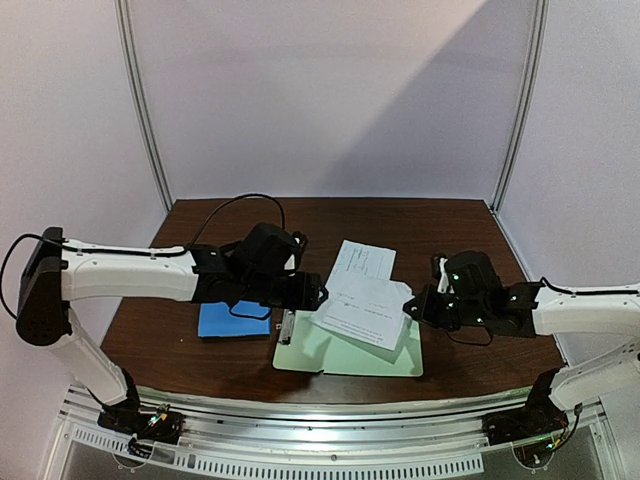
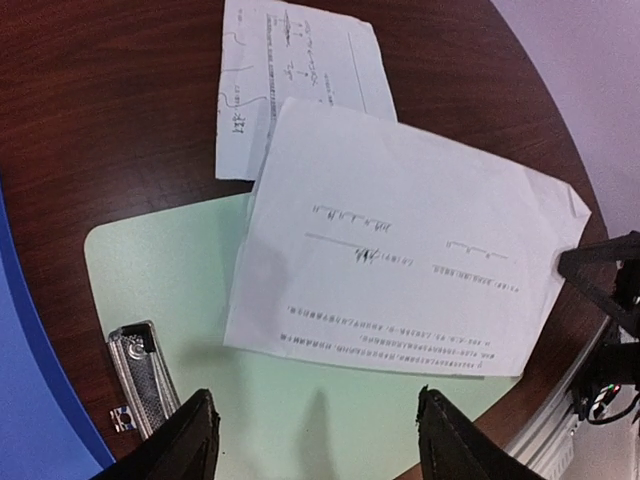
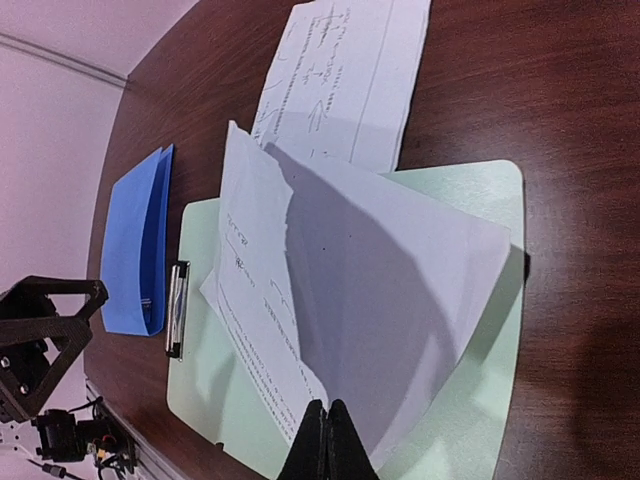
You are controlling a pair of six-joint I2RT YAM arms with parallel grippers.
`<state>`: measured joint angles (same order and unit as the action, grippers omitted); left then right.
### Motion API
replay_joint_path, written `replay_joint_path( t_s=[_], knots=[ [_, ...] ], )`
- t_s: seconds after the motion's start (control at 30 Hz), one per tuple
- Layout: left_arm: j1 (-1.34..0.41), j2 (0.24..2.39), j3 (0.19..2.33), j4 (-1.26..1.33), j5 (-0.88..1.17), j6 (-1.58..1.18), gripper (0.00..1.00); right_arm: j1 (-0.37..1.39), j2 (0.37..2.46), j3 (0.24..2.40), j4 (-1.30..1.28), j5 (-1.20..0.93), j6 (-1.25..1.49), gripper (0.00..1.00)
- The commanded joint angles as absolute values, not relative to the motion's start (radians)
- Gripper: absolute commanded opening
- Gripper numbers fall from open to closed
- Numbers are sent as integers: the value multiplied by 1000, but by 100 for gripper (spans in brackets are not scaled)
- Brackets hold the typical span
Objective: Put the files into the folder
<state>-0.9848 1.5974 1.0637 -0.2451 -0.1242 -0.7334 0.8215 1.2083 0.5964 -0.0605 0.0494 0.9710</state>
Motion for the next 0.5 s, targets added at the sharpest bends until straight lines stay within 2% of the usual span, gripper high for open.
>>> replay_joint_path(
  t_s=[0.0, 0.13, 0.27, 0.47],
  knots=[
    [-991, 1621, 1028, -183, -94, -765, 66, 817, 1155, 547, -82, 162, 1092, 0],
    [-984, 1665, 1031, -145, -87, -809, 59, 816, 1115, 491, -93, 187, 1182, 0],
    [-968, 1727, 1027, -73, -52, -871, 46, 817, 1111, 457, -99, 188, 1235, 0],
    [-950, 1825, 1044, -18, -27, -944, 39, 816, 1120, 406, -90, 193, 1274, 0]
  ],
)
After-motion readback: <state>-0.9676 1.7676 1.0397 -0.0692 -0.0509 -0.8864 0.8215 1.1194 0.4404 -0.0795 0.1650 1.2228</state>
